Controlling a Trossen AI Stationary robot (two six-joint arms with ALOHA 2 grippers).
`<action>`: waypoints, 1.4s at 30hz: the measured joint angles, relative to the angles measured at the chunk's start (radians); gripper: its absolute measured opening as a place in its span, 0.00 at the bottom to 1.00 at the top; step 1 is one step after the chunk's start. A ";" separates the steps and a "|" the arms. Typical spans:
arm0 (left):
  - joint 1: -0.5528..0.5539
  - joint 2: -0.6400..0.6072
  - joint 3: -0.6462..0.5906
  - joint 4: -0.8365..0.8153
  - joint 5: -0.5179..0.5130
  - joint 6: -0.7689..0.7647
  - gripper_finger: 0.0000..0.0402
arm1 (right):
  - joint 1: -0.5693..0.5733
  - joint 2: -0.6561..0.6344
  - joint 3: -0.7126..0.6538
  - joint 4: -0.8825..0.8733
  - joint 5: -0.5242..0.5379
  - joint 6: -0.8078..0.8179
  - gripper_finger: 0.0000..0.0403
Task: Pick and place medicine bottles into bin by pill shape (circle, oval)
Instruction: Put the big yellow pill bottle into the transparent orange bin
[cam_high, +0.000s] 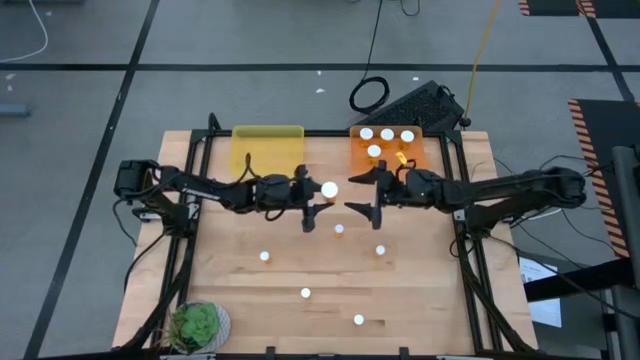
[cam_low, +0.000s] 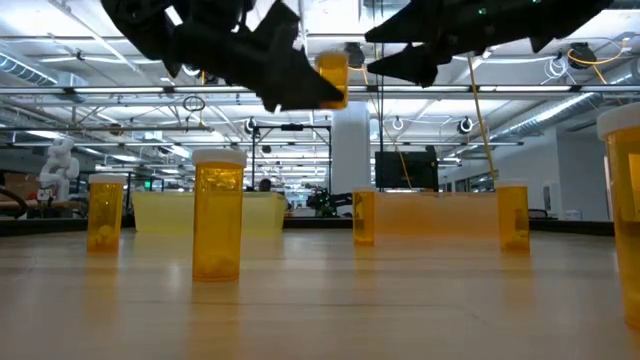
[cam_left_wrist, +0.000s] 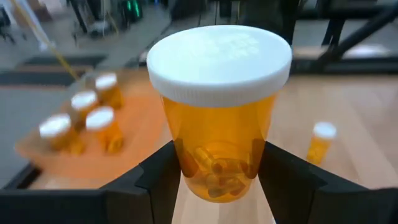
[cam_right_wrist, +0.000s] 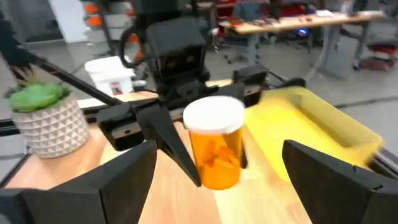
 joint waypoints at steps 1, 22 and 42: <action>0.002 0.000 0.000 -0.025 0.000 -0.005 0.50 | 0.000 -0.011 0.000 -0.015 0.002 0.009 0.85; 0.001 0.000 -0.001 -0.154 0.001 -0.001 0.50 | -0.005 0.372 0.589 -0.648 -0.027 -0.165 0.91; 0.001 0.000 -0.001 -0.150 0.002 0.005 0.50 | -0.037 0.386 0.603 -0.743 -0.083 -0.186 0.76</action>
